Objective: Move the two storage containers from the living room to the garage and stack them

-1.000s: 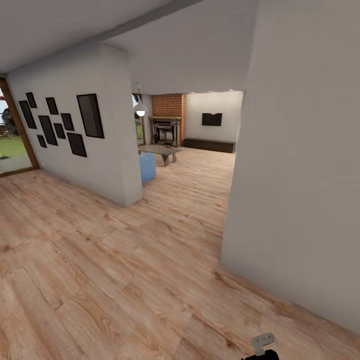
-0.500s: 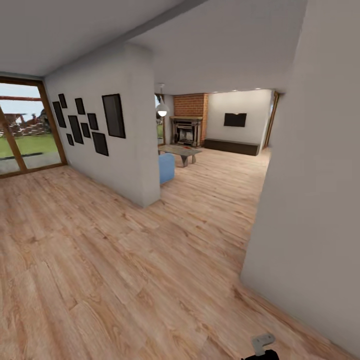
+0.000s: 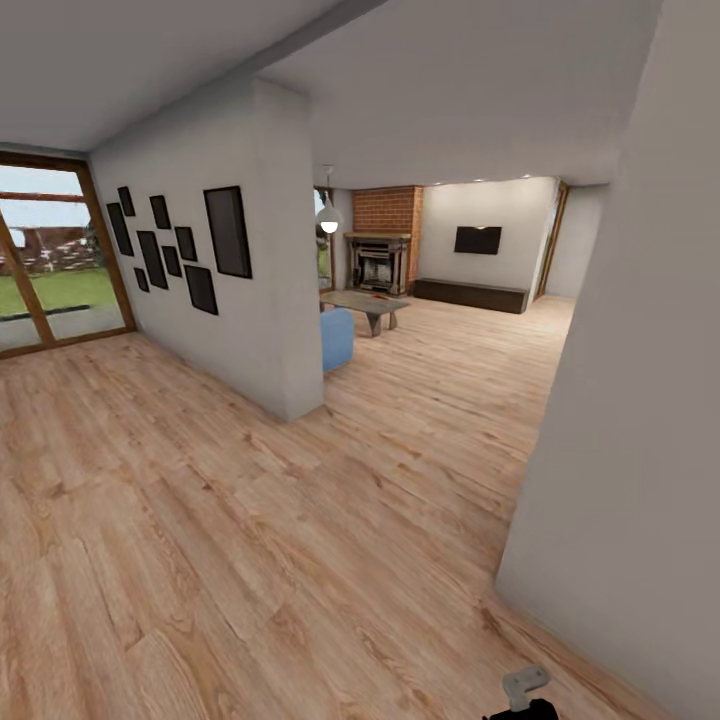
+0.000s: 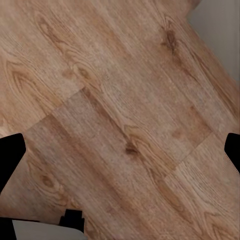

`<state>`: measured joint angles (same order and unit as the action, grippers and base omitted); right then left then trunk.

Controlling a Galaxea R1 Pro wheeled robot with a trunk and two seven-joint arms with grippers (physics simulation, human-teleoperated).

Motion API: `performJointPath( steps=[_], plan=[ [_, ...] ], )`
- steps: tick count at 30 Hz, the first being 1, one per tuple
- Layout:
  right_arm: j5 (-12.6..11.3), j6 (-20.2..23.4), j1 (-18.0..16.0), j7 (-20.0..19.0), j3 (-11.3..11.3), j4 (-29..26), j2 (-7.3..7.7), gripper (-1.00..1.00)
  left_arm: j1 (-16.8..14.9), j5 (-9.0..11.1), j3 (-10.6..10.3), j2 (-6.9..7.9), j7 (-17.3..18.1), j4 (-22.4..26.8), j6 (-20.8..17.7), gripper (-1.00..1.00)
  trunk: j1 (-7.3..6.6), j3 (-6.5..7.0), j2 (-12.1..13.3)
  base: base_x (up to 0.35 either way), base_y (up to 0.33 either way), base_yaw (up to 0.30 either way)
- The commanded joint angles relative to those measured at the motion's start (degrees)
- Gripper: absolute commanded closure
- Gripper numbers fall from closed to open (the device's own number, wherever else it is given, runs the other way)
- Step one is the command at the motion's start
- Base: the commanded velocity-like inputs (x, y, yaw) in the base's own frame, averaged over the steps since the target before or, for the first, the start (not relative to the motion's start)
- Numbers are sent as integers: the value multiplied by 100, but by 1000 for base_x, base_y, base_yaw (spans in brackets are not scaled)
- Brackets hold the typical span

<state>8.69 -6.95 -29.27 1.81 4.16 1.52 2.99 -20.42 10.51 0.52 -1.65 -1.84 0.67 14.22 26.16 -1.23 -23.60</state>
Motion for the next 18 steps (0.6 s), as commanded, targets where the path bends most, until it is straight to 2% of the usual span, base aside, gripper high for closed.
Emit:
performJointPath(
  steps=[1,18],
  plan=[
    [28,-26,-9,18,38,16,0,-100,-6,21,1,-2,-10,-5,19,-100,7,-13,-12,328,0,0],
    [28,-26,-9,19,37,17,0,-100,-6,21,1,-2,-11,-5,19,-100,7,-13,-12,328,0,0]
  ],
)
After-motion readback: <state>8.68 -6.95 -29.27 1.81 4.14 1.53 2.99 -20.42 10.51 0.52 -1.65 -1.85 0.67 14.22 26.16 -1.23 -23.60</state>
